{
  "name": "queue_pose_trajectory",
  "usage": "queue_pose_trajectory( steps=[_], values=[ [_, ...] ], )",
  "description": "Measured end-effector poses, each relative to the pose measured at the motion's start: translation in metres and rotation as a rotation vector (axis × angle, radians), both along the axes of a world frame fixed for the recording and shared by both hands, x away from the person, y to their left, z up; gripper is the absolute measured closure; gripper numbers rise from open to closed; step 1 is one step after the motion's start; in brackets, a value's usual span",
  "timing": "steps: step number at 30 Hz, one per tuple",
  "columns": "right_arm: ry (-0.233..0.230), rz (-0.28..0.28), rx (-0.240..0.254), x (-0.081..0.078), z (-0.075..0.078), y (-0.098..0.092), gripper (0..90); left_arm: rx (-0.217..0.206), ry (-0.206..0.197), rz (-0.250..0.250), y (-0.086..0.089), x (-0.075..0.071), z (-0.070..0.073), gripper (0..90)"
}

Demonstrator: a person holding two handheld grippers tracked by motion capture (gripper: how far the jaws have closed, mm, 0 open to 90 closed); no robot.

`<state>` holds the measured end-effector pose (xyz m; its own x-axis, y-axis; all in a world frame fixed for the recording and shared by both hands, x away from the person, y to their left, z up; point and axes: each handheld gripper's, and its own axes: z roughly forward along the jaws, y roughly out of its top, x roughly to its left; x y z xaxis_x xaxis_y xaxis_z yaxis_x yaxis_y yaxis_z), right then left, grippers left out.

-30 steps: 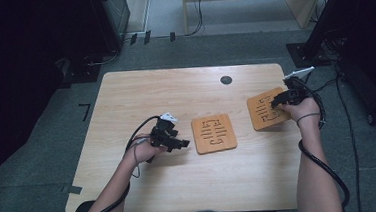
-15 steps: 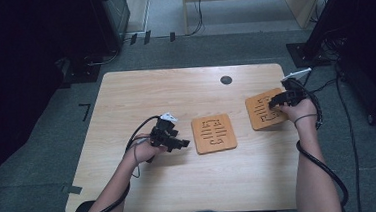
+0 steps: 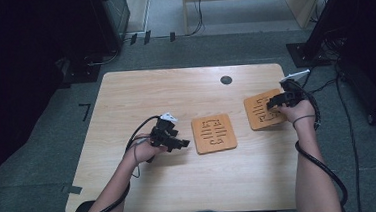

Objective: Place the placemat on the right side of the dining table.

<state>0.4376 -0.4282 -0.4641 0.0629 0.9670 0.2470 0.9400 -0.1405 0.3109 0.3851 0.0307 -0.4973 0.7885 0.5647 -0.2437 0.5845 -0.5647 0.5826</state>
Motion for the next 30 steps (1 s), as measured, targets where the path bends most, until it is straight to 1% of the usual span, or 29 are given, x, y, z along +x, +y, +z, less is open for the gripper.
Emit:
queue_pose_trajectory(
  steps=[4, 9, 11, 13, 20, 30],
  values=[
    [0.003, -0.005, 0.003, 0.001, -0.003, 0.000, 35.4, 0.000, 0.000, 0.000, 0.000, 0.000, 0.000, 25.6],
    [0.006, -0.008, 0.015, 0.001, -0.006, -0.002, 35.0, 0.000, -0.001, 0.000, 0.000, 0.000, 0.000, 25.5],
    [0.006, -0.006, 0.007, 0.001, -0.006, -0.002, 33.9, -0.001, -0.001, 0.003, -0.001, 0.000, 0.000, 25.5],
    [0.008, -0.005, -0.016, 0.001, -0.008, -0.001, 32.5, -0.001, -0.001, 0.002, -0.001, 0.000, 0.000, 25.5],
    [0.013, -0.009, -0.010, 0.001, -0.010, -0.003, 32.3, -0.001, -0.001, 0.000, -0.001, 0.000, 0.000, 25.5],
    [0.020, -0.016, -0.019, 0.002, -0.014, -0.004, 31.8, -0.003, -0.002, 0.002, -0.001, -0.001, 0.000, 25.4]
  ],
)
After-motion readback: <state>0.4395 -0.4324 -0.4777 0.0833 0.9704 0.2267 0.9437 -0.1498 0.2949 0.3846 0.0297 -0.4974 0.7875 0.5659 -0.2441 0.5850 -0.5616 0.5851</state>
